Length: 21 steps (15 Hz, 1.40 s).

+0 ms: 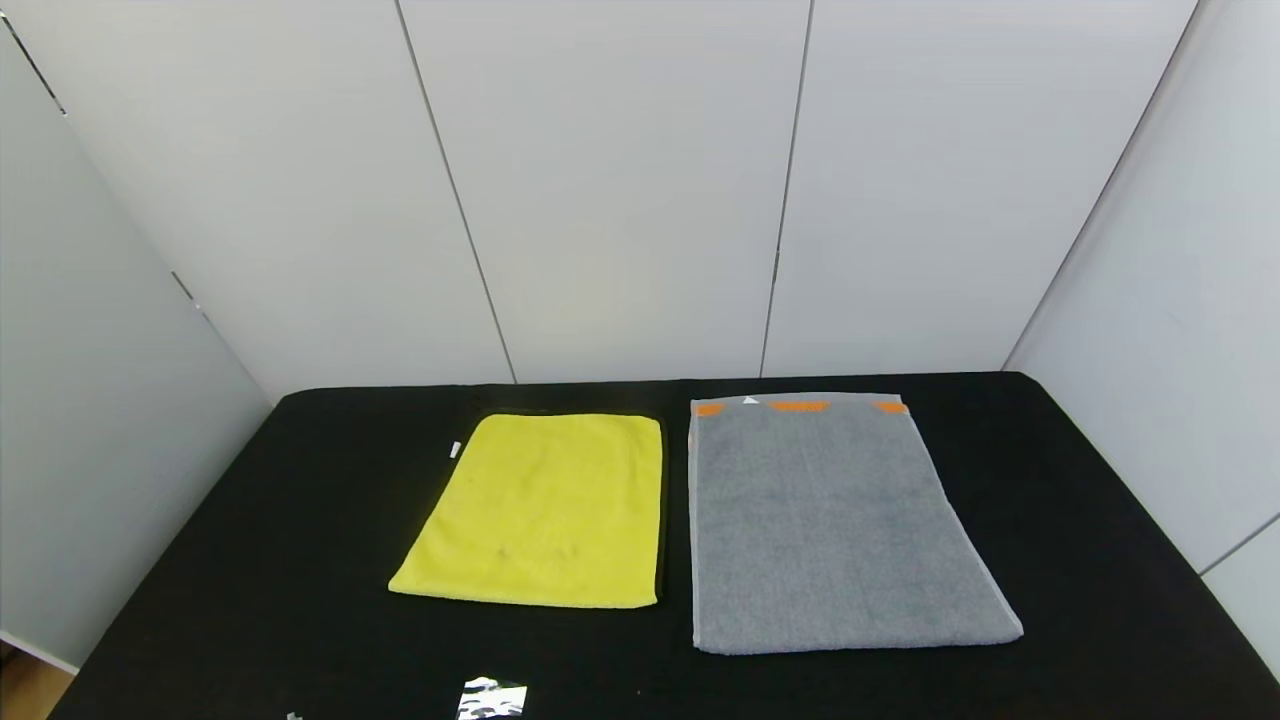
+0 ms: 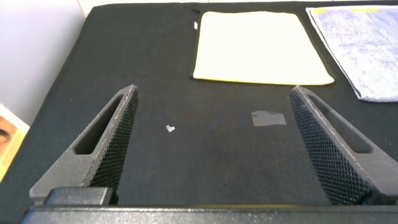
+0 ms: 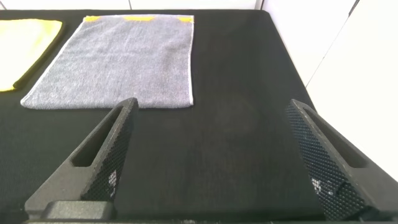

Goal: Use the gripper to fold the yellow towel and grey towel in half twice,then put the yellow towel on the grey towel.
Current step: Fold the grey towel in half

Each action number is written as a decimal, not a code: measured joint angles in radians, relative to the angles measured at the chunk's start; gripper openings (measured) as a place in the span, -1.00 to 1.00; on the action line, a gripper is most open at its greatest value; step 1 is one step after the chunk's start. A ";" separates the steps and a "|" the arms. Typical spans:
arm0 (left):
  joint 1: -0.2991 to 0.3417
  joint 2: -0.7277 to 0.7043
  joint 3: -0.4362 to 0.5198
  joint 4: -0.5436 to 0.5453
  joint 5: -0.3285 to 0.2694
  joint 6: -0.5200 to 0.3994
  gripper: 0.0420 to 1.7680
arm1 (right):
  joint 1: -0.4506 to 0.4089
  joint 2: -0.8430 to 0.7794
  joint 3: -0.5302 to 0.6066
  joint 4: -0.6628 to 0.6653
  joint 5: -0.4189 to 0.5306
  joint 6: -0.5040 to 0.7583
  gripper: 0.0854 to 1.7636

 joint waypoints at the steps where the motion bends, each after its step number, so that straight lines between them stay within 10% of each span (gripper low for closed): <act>1: 0.000 0.000 0.000 0.000 0.001 -0.003 0.94 | 0.000 0.000 0.000 0.000 0.000 0.000 0.94; 21: 0.000 0.017 -0.146 0.121 -0.047 0.055 0.94 | 0.000 0.029 -0.137 0.097 0.006 -0.009 0.94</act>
